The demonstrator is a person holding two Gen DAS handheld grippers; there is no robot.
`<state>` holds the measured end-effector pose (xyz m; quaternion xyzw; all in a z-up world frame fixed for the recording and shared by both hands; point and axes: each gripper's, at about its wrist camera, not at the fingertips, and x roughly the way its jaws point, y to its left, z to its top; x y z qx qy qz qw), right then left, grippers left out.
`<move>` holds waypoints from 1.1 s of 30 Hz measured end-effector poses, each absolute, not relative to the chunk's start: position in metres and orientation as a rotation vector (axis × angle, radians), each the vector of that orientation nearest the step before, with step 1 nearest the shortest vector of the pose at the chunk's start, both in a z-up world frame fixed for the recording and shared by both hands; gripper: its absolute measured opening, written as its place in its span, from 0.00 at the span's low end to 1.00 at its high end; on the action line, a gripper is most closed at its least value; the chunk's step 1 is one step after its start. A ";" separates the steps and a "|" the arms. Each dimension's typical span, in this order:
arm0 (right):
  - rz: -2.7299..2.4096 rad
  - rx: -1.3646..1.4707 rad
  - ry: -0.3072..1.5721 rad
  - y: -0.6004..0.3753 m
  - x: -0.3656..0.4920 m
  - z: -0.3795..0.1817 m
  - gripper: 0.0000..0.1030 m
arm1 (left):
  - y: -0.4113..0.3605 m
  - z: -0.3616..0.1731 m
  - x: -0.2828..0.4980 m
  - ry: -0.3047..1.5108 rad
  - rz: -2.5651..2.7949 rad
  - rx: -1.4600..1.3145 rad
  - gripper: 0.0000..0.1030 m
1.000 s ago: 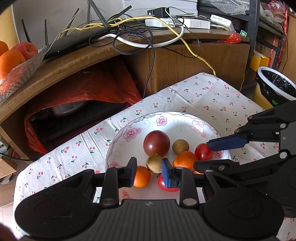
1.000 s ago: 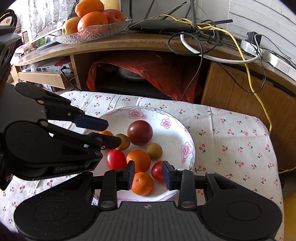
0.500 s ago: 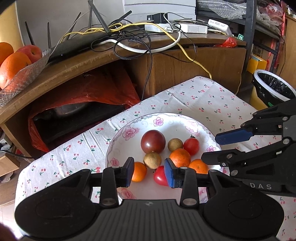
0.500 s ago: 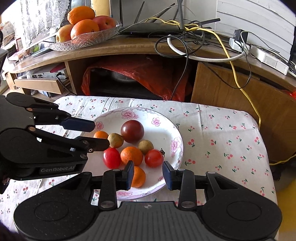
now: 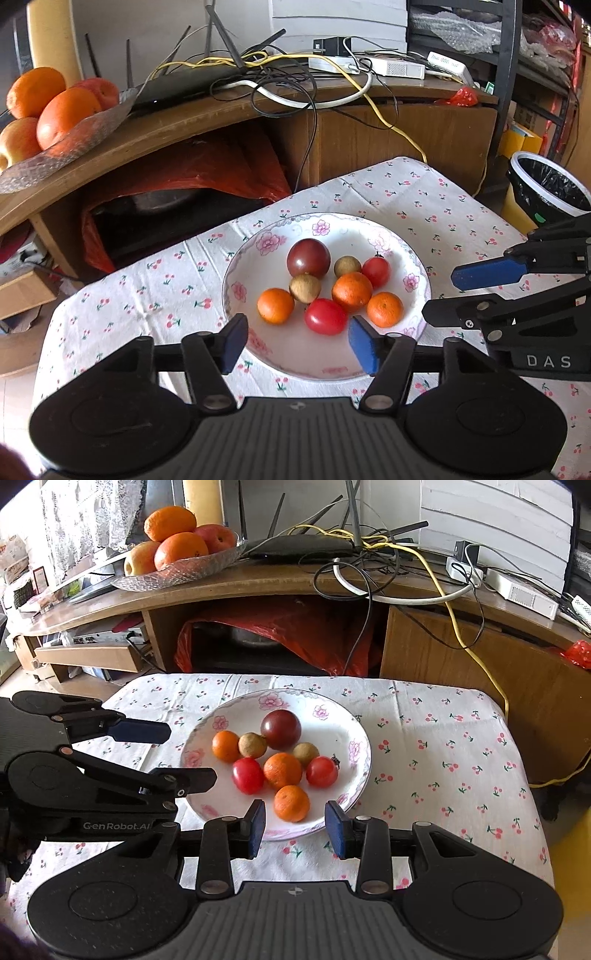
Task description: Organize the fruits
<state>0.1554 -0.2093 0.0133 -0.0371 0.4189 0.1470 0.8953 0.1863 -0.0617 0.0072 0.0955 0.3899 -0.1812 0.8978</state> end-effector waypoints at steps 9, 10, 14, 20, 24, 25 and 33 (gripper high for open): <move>0.294 -0.062 0.847 -0.210 0.136 0.022 0.34 | -0.057 0.013 0.165 0.782 -0.336 0.160 0.83; 0.290 -0.064 0.844 -0.209 0.134 0.023 0.34 | -0.056 0.013 0.164 0.780 -0.331 0.157 0.84; 0.284 -0.051 0.839 -0.211 0.125 0.025 0.34 | -0.052 0.015 0.156 0.780 -0.312 0.127 0.89; 0.281 -0.031 0.832 -0.210 0.113 0.029 0.34 | -0.051 0.019 0.142 0.752 -0.263 0.128 1.00; 0.278 -0.016 0.828 -0.211 0.105 0.031 0.34 | -0.052 0.023 0.131 0.729 -0.233 0.149 1.00; 0.276 -0.013 0.829 -0.211 0.104 0.032 0.34 | -0.051 0.023 0.129 0.729 -0.233 0.146 1.00; 0.267 0.003 0.833 -0.209 0.085 0.033 0.34 | -0.050 0.023 0.112 0.740 -0.241 0.122 1.00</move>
